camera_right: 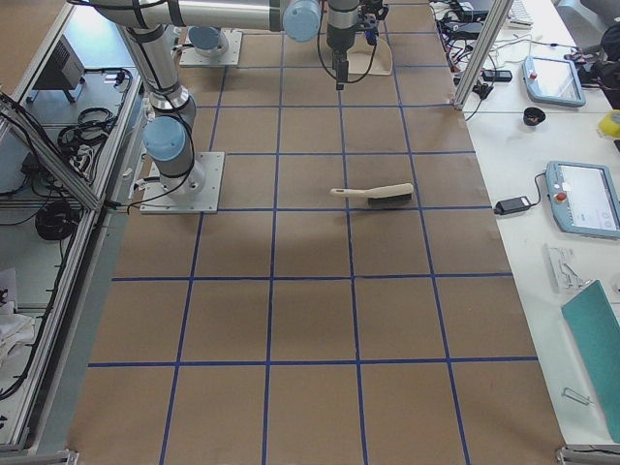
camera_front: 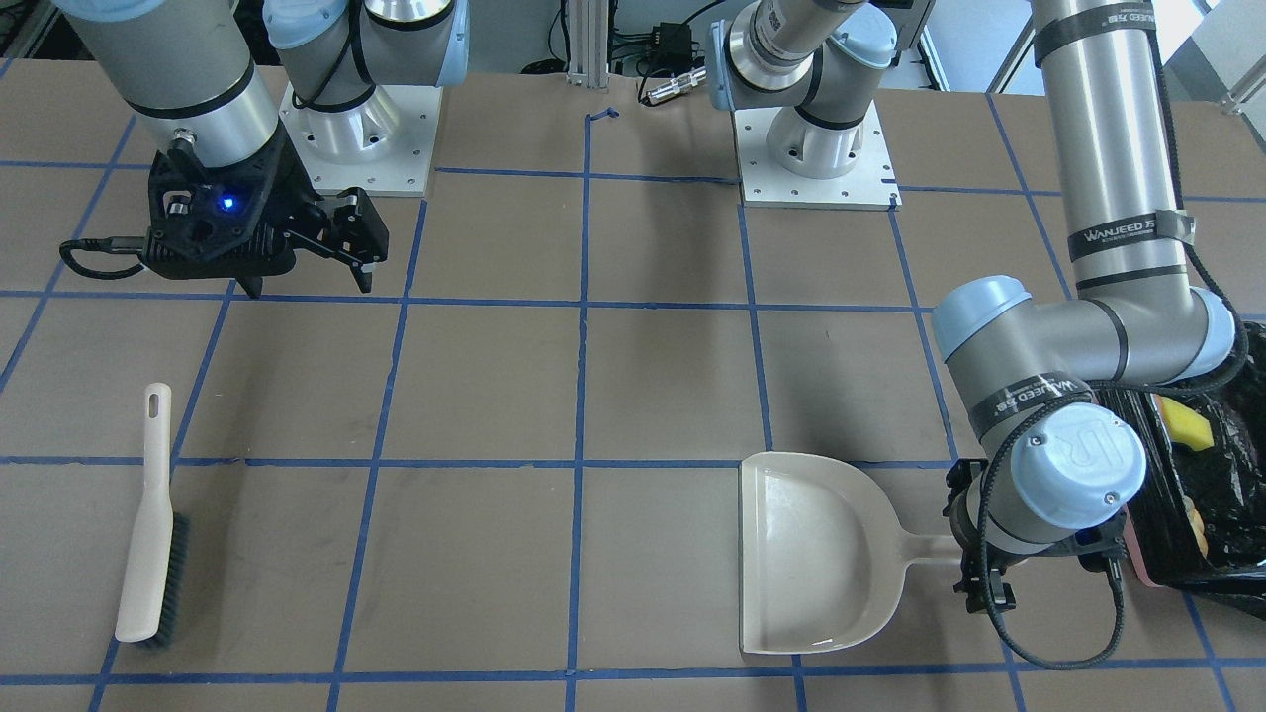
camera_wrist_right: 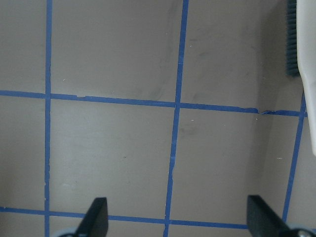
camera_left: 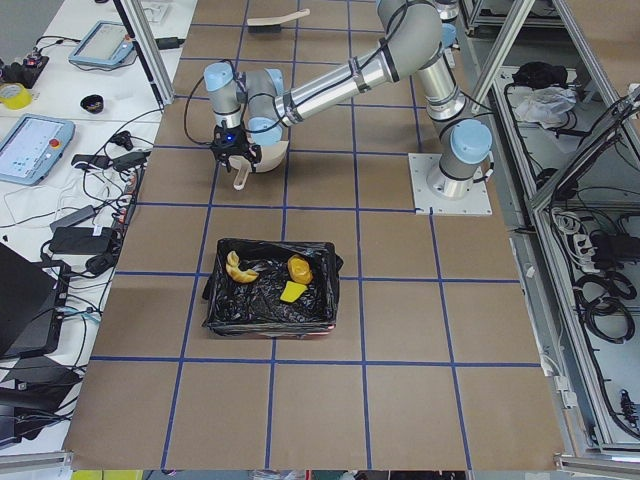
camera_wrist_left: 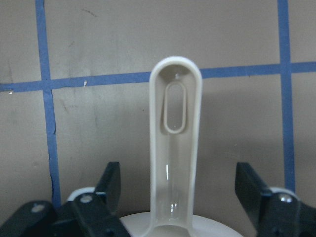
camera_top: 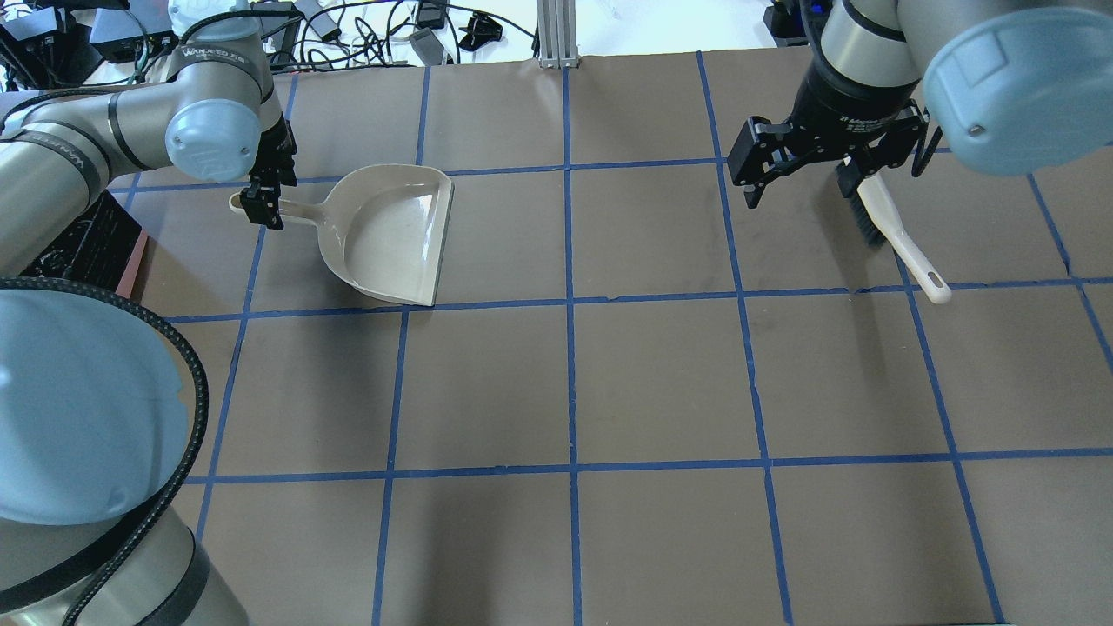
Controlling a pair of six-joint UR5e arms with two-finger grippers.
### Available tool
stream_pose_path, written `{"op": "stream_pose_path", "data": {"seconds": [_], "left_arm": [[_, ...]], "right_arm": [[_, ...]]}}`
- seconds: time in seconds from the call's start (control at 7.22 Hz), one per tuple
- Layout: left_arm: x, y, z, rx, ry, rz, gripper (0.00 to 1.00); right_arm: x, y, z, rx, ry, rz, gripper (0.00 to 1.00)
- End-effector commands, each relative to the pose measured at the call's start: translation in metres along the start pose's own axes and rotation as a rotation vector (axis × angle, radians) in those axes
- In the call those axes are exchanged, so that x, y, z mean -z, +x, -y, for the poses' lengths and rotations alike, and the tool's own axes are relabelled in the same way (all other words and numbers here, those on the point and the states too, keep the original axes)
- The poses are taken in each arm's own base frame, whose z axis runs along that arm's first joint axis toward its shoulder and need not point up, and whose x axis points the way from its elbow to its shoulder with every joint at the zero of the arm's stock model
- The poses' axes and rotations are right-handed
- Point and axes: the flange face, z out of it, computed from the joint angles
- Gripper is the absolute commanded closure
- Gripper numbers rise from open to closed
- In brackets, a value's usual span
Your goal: Sweep and dump trash into bin
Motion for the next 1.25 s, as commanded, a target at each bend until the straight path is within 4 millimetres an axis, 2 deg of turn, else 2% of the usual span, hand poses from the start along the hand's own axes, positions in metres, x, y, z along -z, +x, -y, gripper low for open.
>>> {"op": "stream_pose_path", "data": {"seconds": [0.0, 0.28, 0.55, 0.83, 0.97, 1.11], "left_arm": [[0.012, 0.005, 0.012, 0.02, 0.009, -0.041, 0.09], [0.047, 0.009, 0.046, 0.065, 0.044, -0.101, 0.08], [0.087, 0.012, 0.07, 0.082, 0.05, -0.179, 0.0], [0.111, 0.01, 0.073, -0.059, -0.034, -0.264, 0.0], [0.12, 0.003, 0.079, -0.164, -0.024, -0.272, 0.0], [0.142, -0.004, 0.08, -0.387, 0.03, -0.309, 0.0]], "right_arm": [[0.0, 0.001, 0.0, 0.003, 0.001, -0.006, 0.0], [0.003, 0.0, -0.001, -0.003, 0.007, -0.002, 0.0], [0.007, 0.0, -0.005, -0.005, 0.007, 0.0, 0.0], [0.008, 0.0, -0.005, -0.003, 0.007, -0.007, 0.0], [0.008, 0.0, -0.005, -0.005, 0.007, -0.007, 0.0], [0.008, 0.001, -0.005, -0.005, 0.007, -0.01, 0.0]]}}
